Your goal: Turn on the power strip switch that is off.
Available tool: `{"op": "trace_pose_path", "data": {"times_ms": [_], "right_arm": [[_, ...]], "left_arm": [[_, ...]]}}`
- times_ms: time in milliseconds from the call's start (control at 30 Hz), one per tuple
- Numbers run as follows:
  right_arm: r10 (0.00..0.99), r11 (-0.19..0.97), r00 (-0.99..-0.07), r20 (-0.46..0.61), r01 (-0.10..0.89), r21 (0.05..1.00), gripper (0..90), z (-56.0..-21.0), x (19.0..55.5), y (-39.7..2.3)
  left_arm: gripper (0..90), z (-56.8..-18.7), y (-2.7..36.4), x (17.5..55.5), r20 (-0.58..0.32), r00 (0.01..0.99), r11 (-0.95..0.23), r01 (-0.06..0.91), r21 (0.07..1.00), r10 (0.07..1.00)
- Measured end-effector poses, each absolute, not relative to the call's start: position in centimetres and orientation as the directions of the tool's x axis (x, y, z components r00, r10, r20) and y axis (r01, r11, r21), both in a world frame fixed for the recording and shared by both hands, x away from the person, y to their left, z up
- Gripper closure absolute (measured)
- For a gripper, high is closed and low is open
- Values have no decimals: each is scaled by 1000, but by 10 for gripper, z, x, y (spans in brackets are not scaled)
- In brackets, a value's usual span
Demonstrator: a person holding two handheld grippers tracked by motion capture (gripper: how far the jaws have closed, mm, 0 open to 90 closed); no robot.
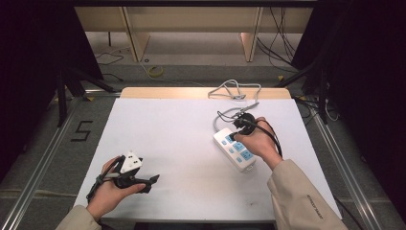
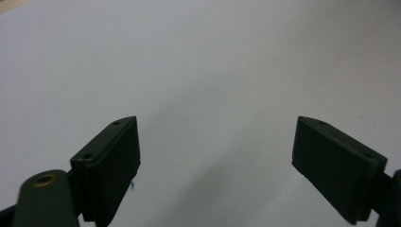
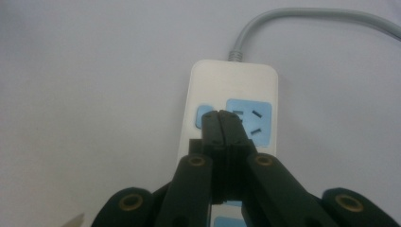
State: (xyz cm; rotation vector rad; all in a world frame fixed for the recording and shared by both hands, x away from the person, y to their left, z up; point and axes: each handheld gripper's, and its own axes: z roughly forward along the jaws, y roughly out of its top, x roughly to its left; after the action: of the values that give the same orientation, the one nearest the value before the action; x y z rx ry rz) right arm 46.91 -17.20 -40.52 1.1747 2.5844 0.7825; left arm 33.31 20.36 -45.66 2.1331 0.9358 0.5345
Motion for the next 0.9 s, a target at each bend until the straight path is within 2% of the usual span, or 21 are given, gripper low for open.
{"op": "trace_pose_path", "data": {"times_ms": [900], "right_arm": [[739,568,-672,44,657,496,900,-412,483,-157]], "left_arm": [[159,-457,203,333,75,650,-463,451,763,756]]}}
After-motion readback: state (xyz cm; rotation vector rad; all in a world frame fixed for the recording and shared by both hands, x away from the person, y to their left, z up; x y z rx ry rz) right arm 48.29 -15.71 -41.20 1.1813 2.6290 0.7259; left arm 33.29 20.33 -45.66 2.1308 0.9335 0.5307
